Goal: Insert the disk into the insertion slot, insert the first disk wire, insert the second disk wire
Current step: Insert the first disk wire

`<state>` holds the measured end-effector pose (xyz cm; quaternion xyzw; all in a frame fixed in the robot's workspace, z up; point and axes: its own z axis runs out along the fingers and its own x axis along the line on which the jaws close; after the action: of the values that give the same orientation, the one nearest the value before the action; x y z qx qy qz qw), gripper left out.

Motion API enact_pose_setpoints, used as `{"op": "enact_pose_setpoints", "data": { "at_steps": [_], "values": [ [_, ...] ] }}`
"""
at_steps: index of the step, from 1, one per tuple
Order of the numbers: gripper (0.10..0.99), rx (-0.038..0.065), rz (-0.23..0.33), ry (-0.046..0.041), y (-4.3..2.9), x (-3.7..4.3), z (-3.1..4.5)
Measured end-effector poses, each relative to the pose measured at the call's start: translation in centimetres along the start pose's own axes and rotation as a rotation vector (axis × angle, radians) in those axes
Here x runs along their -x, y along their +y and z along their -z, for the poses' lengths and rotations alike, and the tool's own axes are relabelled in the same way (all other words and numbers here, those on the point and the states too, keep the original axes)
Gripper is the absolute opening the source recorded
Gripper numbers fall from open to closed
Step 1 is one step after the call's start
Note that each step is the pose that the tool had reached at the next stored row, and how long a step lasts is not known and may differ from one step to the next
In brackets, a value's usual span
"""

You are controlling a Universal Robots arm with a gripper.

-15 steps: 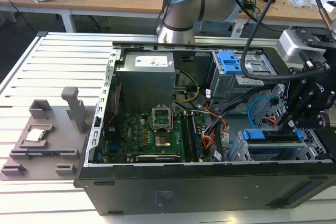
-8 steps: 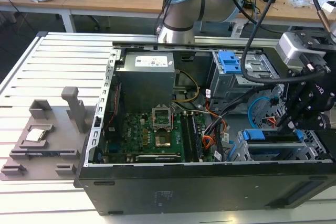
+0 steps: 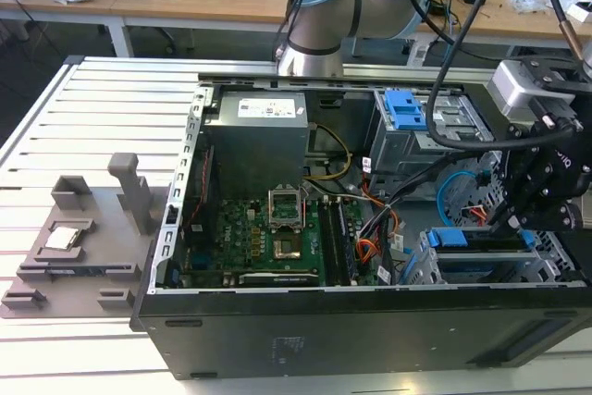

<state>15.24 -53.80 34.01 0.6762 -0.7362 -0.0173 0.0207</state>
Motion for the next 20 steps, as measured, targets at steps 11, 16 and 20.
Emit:
{"op": "enact_pose_setpoints", "data": {
  "at_steps": [11, 16, 20],
  "values": [
    [0.161, 0.0, 0.0, -0.0001, -0.07, 0.01, -0.34],
    [0.235, 0.0, 0.0, -0.0006, -0.06, 0.01, -0.37],
    [0.235, 0.0, 0.0, -0.0003, 0.0, 0.0, 0.81]
  ]
}}
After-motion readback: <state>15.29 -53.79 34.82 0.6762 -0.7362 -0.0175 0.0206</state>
